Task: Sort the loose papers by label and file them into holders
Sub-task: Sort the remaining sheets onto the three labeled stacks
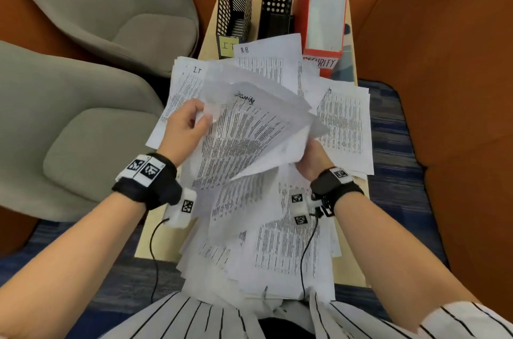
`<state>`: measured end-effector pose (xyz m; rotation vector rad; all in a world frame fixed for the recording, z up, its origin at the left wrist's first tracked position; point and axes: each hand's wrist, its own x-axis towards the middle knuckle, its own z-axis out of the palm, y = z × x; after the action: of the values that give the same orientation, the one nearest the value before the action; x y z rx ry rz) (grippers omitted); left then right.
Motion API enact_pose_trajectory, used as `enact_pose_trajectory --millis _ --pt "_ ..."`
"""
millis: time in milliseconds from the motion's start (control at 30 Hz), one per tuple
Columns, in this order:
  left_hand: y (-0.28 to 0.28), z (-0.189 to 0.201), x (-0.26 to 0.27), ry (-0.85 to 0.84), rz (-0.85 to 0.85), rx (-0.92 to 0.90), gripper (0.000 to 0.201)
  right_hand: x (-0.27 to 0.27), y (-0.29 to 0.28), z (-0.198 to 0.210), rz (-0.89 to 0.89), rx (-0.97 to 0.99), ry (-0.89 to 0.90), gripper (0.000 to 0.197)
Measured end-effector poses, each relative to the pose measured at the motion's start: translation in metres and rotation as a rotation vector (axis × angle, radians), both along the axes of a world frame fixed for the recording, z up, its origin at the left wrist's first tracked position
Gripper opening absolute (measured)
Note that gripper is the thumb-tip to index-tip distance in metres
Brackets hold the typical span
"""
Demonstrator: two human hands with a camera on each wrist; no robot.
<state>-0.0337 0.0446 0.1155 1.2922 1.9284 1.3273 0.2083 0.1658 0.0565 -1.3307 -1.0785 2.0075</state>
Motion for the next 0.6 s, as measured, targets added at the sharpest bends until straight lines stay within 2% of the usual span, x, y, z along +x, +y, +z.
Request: enact_pose_trajectory --millis 67,133,167,233,300,400,500,600 --pt "0.014 0.001 0.000 0.000 0.001 -0.004 0.034 -0.015 0.009 0.019 0.008 0.055 -0.076 0.038" --pt "0.024 0.001 0.000 0.016 0.016 -0.018 0.036 -0.023 0.019 0.030 -0.039 0.056 0.012 0.063" --pt "0.028 0.002 0.000 0.033 0.043 -0.023 0.036 -0.023 0.025 0.030 -0.060 0.076 0.066 0.063" --pt "0.035 0.001 -0.004 0.044 0.138 0.005 0.036 -0.021 0.032 0.033 -0.133 0.072 0.113 0.043" --pt "0.038 -0.001 -0.007 0.046 0.192 0.020 0.033 -0.014 0.035 0.034 -0.134 0.073 0.169 0.027" --pt "0.041 -0.006 -0.006 0.046 0.233 0.010 0.021 -0.004 0.036 0.025 -0.031 0.068 0.237 0.025" --pt "0.043 -0.004 -0.003 0.017 0.265 0.047 0.020 -0.004 0.033 0.022 0.015 0.067 0.237 0.027" --pt "0.048 0.003 0.000 -0.033 0.183 0.081 0.022 -0.010 0.037 0.024 0.010 0.076 0.193 0.037"
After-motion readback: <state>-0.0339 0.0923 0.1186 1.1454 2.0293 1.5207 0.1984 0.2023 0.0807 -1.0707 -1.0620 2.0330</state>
